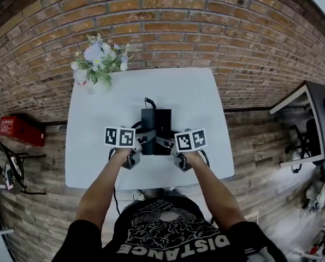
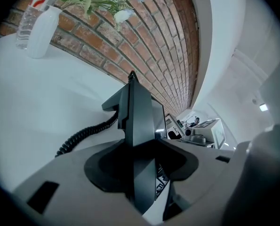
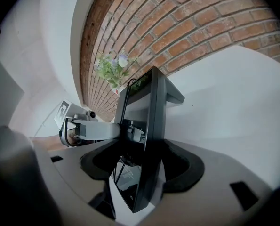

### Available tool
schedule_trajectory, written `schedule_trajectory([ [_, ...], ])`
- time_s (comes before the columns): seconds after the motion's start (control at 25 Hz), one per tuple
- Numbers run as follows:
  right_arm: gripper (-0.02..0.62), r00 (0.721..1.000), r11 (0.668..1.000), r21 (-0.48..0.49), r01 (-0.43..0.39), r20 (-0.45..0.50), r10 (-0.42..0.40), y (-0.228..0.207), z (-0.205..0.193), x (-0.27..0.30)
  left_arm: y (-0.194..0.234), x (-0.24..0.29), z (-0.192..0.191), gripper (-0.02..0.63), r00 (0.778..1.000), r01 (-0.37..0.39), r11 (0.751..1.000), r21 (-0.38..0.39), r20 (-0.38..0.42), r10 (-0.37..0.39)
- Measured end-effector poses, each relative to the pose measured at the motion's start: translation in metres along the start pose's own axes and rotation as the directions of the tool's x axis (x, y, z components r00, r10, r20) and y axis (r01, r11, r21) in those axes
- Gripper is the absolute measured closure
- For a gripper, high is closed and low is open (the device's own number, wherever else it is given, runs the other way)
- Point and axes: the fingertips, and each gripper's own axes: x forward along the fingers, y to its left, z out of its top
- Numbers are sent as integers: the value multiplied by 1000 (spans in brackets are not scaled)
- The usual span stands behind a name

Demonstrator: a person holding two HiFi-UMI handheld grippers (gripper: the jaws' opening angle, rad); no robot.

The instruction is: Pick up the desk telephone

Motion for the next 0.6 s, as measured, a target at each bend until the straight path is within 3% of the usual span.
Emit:
schedule_trajectory([
  [0.28, 321, 1000, 998, -70, -2, 25, 3, 14, 14, -11, -14, -12, 11, 399, 997, 7, 1000, -2, 81, -7],
  [0.6, 321, 996, 985, -175, -1, 90, 17, 43, 51, -28, -41, -37, 44, 399, 984, 12, 998, 58, 176, -22],
])
